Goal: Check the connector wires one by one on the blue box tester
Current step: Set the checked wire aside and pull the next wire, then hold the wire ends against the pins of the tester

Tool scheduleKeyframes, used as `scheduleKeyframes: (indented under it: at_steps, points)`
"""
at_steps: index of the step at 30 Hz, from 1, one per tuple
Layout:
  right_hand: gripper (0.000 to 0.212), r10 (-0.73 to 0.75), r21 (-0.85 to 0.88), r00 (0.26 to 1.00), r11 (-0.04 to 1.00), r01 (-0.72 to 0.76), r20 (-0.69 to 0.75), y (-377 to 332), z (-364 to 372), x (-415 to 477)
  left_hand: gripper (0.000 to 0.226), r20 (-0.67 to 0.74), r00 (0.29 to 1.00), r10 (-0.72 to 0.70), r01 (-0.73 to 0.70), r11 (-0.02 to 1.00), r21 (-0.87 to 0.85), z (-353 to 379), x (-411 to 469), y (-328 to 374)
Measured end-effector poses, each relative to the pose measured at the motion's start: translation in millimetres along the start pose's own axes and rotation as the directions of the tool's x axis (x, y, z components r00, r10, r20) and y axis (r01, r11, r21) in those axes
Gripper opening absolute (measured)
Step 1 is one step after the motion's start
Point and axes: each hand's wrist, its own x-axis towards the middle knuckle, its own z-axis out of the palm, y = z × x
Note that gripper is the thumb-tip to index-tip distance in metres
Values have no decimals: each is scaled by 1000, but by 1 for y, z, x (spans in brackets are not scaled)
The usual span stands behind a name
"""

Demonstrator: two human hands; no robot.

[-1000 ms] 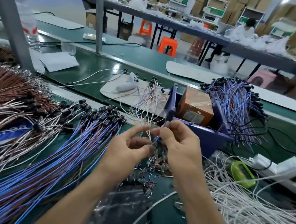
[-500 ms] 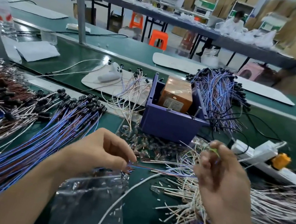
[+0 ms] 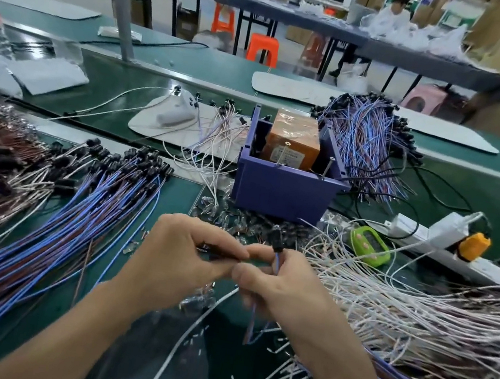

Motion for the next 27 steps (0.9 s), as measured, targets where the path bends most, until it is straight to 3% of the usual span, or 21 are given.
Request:
scheduleKeyframes:
  at_steps: [5,9,11,13,15,18,21,27]
  points:
    - [12,63,144,987,989,-41,-149,7,-19,3,28,-44,984,-175,174,984,-33,-25,10,-12]
    - [18,98,164,990,983,-82,-97,7,-27,0,18,-73,972,-224,198,945,-262,-35,14,-18]
    - [11,96,73,995,992,-98,32,6,-26,-3,21,-16,971,-238,218,912,-347,-33,14,-21]
    - [18,103,7,986,994,-105,134,6,-24,-5,19,90,968,-234,250,913,-322,-30,14,-21]
    - [24,100,-28,983,995,-97,152,7,-21,-5,18,192,957,-219,265,928,-262,-26,14,-19]
    - [13,46,-21,993,999,-44,111,9,-10,0,25,255,951,-177,232,952,-202,-17,14,-14]
    - [9,41,66,998,997,-45,56,13,-6,4,21,191,963,-191,239,932,-273,-13,14,-10]
    - [28,30,207,999,978,-37,37,9,-4,4,26,77,969,-235,244,861,-447,-20,14,-10]
